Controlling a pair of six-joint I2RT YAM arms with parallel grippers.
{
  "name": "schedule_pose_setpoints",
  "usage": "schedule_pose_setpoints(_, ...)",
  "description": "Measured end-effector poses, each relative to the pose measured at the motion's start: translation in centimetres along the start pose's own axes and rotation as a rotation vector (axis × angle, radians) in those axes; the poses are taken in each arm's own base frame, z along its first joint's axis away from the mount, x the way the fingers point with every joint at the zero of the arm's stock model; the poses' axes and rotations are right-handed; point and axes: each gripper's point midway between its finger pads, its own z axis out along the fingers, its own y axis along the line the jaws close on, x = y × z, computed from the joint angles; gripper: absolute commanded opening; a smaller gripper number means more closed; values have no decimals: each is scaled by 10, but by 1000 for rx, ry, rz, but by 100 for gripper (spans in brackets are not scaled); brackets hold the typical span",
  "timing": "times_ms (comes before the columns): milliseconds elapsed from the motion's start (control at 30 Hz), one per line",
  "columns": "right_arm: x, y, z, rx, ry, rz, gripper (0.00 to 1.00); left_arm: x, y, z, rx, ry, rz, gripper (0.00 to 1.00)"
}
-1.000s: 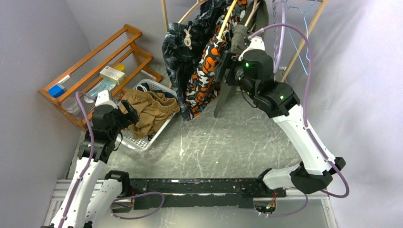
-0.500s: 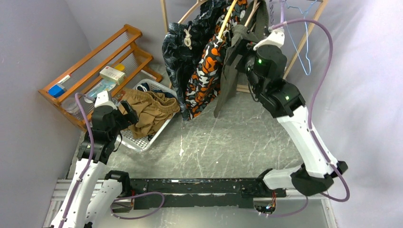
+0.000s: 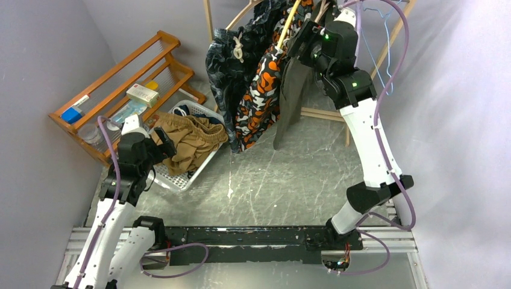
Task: Remove the shorts from the hanger
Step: Pick up the hanger from the clothes rod.
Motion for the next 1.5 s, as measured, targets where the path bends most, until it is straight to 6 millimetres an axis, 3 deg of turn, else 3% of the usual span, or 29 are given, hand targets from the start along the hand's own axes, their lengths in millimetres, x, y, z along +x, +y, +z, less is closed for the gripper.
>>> schedule_pose_setpoints(233,4,-9,11,50,5,-25,51,1,0,1,-1,7,2,99)
schedule_pose_setpoints(300,5,-18,9,89,-4,-40,51,2,0,2,-1,10,2,100)
schedule_pose_setpoints(433,2,-33,3,150,-24,-75,65,5,0,4,-2,23,6,99)
schedule_pose_setpoints(533,-1,-38,3,173,-34,-105,62,6,0,6,-6,32,8,98)
schedule_pose_setpoints(633,-3,-39,8,186,-35,-136,54,7,0,7,-7,37,9,98)
schedule_pose_setpoints(833,3,-46,18,218,-27,-199,25,7,0,7,-7,37,9,98)
schedule_pose_setpoints(1067,0,-54,12,234,-52,-256,0,7,0,7,-5,38,10,97)
schedule_pose_setpoints(1500,-10,-62,-12,217,-132,-308,0,6,-1,5,0,29,7,97)
